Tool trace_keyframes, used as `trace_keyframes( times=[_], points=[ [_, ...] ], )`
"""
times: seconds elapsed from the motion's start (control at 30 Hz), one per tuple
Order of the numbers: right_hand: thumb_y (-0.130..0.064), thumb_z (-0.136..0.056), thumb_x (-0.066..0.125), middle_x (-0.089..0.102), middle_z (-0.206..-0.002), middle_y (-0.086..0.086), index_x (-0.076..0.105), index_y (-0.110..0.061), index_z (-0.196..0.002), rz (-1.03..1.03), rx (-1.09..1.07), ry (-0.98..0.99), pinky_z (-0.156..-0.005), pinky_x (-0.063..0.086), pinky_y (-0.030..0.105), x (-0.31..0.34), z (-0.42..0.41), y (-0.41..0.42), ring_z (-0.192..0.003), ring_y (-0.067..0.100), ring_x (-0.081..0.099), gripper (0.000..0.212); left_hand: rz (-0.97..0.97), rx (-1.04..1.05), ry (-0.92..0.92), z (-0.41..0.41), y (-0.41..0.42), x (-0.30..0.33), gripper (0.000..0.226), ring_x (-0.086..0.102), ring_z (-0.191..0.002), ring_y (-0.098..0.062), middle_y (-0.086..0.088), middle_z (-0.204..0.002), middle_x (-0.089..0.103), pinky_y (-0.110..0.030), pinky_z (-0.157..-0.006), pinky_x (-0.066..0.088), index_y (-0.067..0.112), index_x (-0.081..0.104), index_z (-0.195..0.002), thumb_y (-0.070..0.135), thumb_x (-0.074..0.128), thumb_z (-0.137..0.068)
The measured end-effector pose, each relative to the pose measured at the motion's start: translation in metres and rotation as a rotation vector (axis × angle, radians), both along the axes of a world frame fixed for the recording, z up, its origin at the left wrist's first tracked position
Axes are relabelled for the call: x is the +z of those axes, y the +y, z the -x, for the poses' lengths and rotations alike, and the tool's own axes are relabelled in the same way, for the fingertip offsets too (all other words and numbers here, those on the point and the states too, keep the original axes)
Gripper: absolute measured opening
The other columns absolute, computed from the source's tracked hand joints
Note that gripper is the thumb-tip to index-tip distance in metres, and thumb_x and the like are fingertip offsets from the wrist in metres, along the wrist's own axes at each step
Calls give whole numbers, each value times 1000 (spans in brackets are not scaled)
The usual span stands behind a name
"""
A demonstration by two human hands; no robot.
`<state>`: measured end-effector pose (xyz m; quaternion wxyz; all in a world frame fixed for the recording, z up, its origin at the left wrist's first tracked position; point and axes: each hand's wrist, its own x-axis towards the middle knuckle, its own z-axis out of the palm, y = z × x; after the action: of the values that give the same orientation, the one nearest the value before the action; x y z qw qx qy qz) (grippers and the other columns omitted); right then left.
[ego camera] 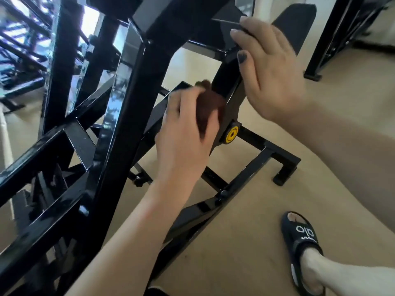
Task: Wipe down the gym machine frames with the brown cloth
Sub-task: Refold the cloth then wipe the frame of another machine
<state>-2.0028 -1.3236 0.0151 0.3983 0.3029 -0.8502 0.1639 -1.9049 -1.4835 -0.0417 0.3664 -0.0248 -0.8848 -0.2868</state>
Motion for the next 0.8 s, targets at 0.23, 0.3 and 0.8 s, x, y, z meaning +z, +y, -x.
trace_keyframes(
  times=[0.23,0.3,0.8],
  points=[
    [-12,-107,38,53,-145,19,56,6,-138,148,-26,76,-117,35,47,-12,-1,-18,-134,21,31,40,-191,8,-68,-18,-7,-11,28,57,-94,-3,14,-110,56,-13,-69,43,39,49,-110,32,61,-86],
    [-13,-107,37,53,-146,19,55,5,-139,146,-33,72,-117,34,46,-13,-1,-18,-136,26,36,40,-263,-6,-82,-14,-5,0,27,61,-88,-4,14,-99,59,-19,-67,51,41,49,-106,31,62,-85],
    [-17,-111,30,46,-153,8,45,-4,-151,314,154,-190,-120,32,32,-6,4,-2,-144,18,40,45,-168,-30,80,3,6,22,26,57,-96,-7,3,-114,64,-8,-77,43,15,60,-123,22,63,-98]
  ],
)
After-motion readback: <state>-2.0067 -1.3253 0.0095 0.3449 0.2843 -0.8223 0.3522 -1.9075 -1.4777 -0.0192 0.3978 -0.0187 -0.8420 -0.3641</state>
